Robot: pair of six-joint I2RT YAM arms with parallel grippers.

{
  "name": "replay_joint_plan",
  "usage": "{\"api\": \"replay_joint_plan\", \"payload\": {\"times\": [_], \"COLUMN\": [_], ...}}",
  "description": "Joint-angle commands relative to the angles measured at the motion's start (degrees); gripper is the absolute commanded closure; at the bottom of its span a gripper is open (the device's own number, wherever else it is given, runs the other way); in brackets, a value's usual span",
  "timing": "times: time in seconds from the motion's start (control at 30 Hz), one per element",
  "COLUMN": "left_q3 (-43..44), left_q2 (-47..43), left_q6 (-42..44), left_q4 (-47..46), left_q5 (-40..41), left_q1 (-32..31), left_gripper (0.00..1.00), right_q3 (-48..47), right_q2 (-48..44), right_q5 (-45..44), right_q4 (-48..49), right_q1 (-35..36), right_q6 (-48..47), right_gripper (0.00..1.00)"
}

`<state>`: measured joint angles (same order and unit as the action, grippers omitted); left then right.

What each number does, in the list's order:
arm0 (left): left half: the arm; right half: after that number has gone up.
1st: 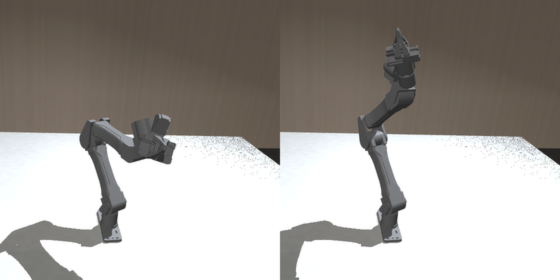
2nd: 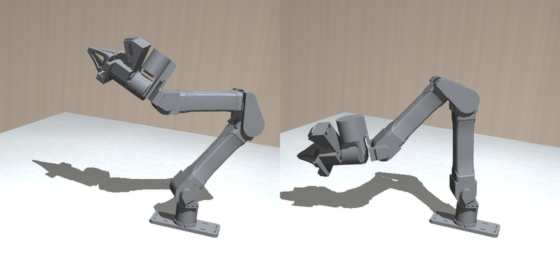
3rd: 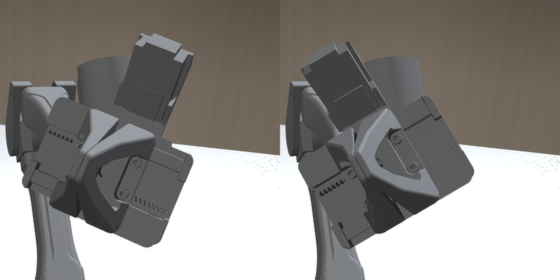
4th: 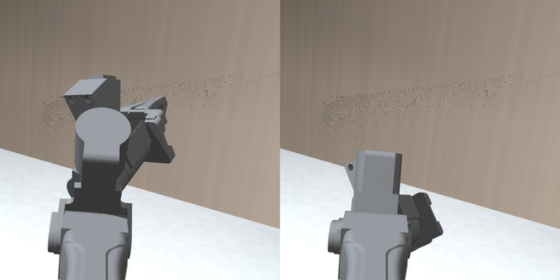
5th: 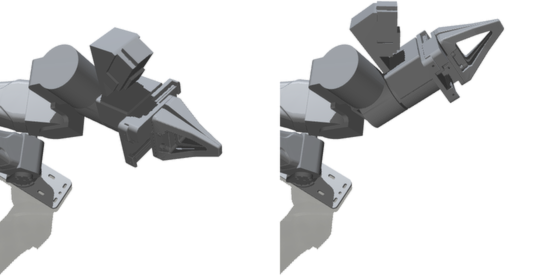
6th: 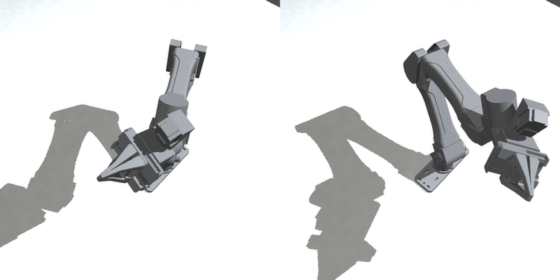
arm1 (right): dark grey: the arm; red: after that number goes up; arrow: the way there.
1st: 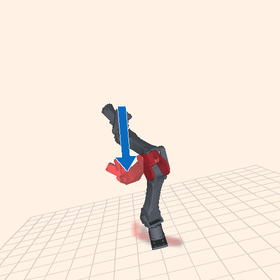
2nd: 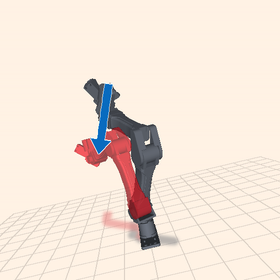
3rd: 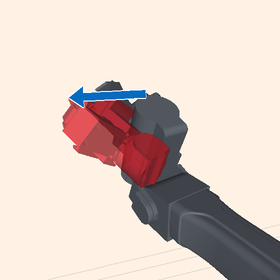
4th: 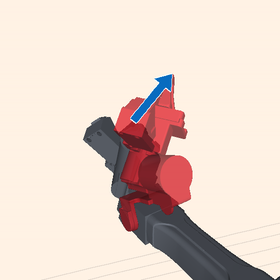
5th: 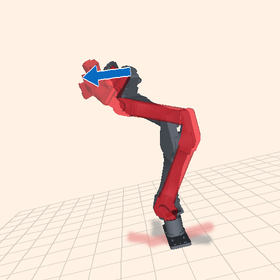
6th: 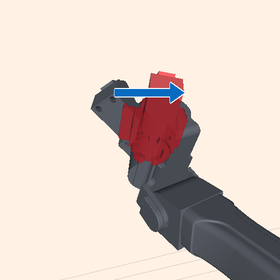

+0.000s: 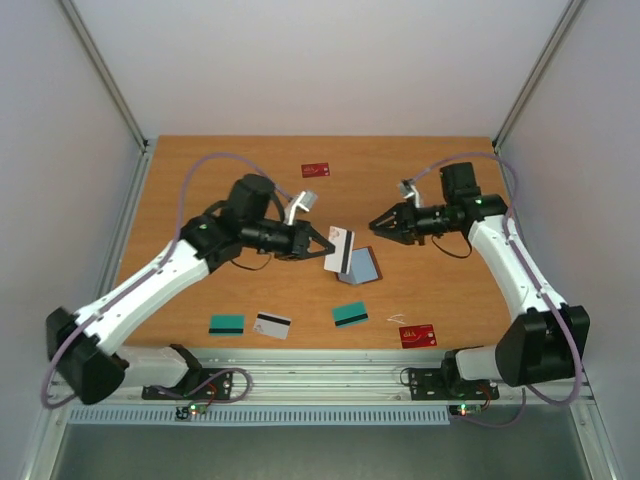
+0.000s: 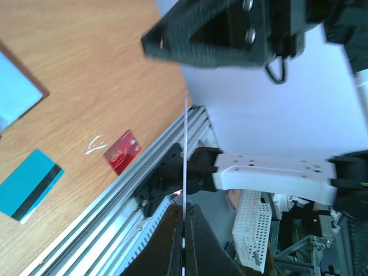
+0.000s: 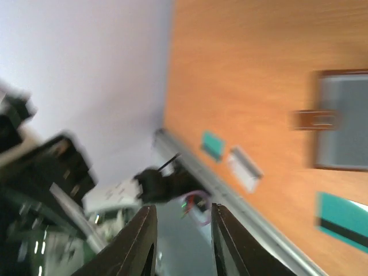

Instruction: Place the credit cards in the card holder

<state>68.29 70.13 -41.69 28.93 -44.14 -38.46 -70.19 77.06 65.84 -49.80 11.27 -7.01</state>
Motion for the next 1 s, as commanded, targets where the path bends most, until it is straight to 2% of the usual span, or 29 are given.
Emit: {"api": "replay_joint_plan", "payload": {"times": [0.0, 0.17, 0.37, 0.53, 0.63, 0.77, 0.97], "left_q3": [2.5, 9.6, 18.5, 24.4, 27.3, 25.0, 19.2], "left_q2": [7.5, 19.3, 32.5, 40.6, 43.3, 42.6, 42.2], "left_q6": [0.7, -0.9, -2.6, 0.0, 3.1, 5.1, 7.4], "left_q4": [1.2, 1.9, 2.0, 7.5, 13.9, 17.1, 17.5], "left_q5": [6.7, 11.7, 11.6, 13.1, 17.0, 21.1, 21.9], "left_q1": [-3.4, -5.8, -6.2, -6.0, -5.9, -4.5, -2.0], "left_gripper": [1.0, 1.0, 1.0, 1.0, 1.0, 1.0, 1.0], "right_q3": [4.8, 9.9, 10.6, 10.8, 10.6, 10.2, 9.1], "right_q2": [1.9, 4.5, 8.5, 13.5, 15.8, 18.5, 21.0], "right_q5": [-13.5, -17.7, -22.7, -22.2, -21.1, -19.8, -19.7], "right_q4": [-2.8, 0.4, 2.7, 5.1, 6.3, 7.5, 8.6], "right_q1": [-8.0, -10.5, -10.5, -10.5, -10.5, -10.4, -10.3], "right_q6": [4.0, 6.9, 6.5, 5.4, 5.0, 5.0, 5.2], "right_gripper": [0.72, 0.76, 0.78, 0.79, 0.79, 0.79, 0.79]}}
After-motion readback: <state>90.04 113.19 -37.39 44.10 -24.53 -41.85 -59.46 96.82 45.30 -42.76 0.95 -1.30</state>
